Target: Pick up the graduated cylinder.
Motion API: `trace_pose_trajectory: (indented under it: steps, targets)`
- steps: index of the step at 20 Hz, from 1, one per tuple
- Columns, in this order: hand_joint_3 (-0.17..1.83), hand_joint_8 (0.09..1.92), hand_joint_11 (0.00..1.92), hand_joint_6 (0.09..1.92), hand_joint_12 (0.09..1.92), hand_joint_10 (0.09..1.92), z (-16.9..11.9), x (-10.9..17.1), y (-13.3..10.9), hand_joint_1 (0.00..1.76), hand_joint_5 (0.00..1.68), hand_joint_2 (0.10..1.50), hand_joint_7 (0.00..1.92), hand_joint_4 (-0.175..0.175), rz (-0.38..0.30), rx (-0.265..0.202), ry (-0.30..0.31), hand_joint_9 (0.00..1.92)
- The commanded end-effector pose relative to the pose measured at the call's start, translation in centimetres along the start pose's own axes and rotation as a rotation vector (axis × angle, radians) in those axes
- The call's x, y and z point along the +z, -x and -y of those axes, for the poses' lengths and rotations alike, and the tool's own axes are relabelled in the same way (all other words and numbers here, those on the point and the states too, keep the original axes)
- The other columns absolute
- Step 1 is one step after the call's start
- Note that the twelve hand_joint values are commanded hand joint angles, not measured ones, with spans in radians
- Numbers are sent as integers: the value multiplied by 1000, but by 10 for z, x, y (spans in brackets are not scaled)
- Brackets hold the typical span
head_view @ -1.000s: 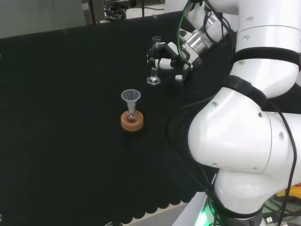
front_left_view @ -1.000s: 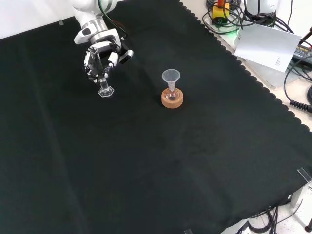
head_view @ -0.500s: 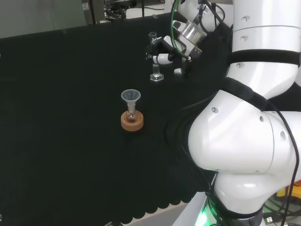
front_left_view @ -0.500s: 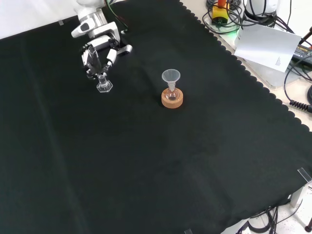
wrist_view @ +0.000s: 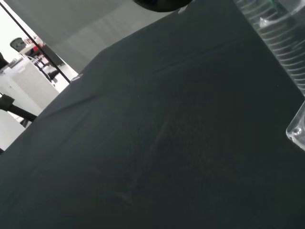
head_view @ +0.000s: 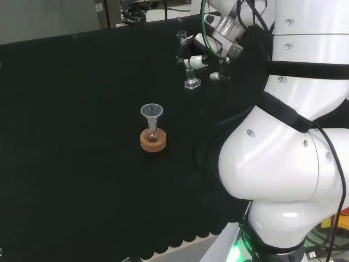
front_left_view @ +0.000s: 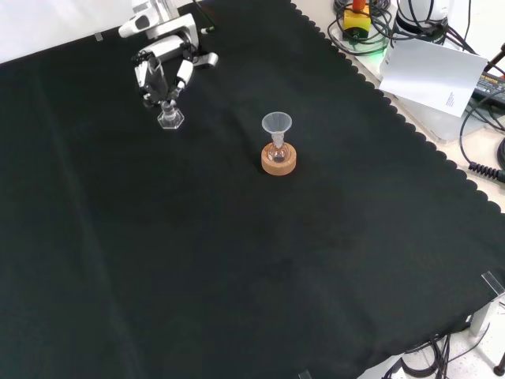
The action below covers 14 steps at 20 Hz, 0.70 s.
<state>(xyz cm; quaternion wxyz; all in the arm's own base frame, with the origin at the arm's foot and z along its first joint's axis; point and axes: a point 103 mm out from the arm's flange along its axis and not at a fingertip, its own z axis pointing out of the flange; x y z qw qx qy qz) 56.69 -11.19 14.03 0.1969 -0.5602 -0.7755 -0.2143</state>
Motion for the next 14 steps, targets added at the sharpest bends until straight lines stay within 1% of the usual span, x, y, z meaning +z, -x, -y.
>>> trace_pose_trajectory:
  steps: [1,10,14]
  targets:
    - [-7,321,1351,957,670,87,36,-22,-13,1165,1027,1103,1310,-175,71,0,-33,1492]
    - [-8,310,1358,955,666,87,87,-31,-43,1165,1028,1104,1317,-175,119,-32,-75,1495]
    - [-8,306,1358,955,664,87,101,-31,-55,1165,1027,1104,1319,-175,138,-38,-93,1495]
